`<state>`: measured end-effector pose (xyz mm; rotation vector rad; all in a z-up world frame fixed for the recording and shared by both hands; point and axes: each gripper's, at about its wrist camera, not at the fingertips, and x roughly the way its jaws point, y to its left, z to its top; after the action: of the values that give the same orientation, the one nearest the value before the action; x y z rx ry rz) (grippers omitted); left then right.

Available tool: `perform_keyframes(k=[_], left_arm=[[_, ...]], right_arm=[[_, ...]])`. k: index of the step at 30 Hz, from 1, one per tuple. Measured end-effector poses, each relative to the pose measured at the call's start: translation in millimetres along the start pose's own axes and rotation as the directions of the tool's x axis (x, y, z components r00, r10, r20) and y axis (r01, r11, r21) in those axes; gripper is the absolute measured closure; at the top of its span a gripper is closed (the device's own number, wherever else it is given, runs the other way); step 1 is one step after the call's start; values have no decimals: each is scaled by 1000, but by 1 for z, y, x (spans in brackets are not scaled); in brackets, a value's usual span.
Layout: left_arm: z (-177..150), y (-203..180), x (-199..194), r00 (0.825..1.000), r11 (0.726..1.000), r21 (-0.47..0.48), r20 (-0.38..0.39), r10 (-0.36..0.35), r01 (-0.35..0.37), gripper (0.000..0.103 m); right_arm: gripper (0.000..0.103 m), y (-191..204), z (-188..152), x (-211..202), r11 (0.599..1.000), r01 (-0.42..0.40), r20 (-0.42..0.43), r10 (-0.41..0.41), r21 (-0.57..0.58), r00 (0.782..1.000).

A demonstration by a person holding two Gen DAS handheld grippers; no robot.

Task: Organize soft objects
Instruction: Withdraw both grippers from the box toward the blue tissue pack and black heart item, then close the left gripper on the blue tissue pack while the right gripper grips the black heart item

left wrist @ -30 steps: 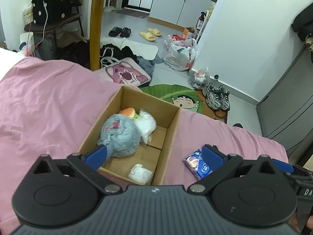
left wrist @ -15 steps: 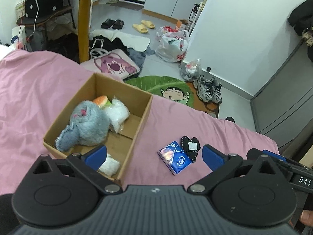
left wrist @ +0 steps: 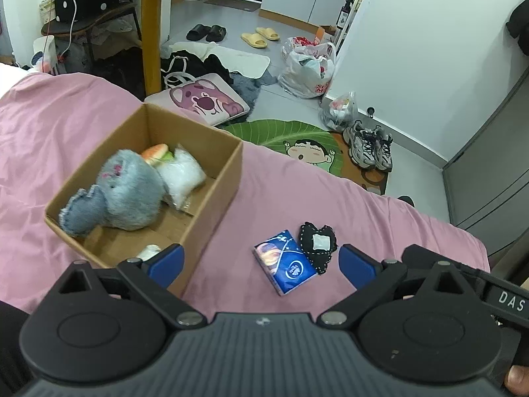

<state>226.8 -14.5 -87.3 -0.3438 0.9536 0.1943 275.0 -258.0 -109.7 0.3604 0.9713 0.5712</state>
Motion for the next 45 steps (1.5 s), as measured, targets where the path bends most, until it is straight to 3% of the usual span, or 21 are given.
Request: perform_keyframes(k=[4,14,22,40,43,45], left_arm=[[-6,-8,13,1000,1000,-19,-1,4,-4,6],[-17,-23,53,998,998,-59,-62,11,-15,32],[-29,-28,93,992,994,-99,-122,26,-38,33],[-37,-24,144,985,980,-179,-158,61,-89,33],[-35,-18,144,987,975,-198,-146,71,-99,49],[-33,-16,144,988,974,-209,-140,60,-88,50]], right_arm=[[38,-11,0,9,1000,-7,-34,8,23,999],[44,-36,1,31,995,-7,-88,16,104,996],[44,-49,2,45,989,-10,-111,27,148,993],[50,-67,-2,92,977,-27,-199,70,210,977],[50,-64,-2,94,980,-32,-200,73,198,977],[50,-63,-1,95,979,-29,-192,68,200,979]])
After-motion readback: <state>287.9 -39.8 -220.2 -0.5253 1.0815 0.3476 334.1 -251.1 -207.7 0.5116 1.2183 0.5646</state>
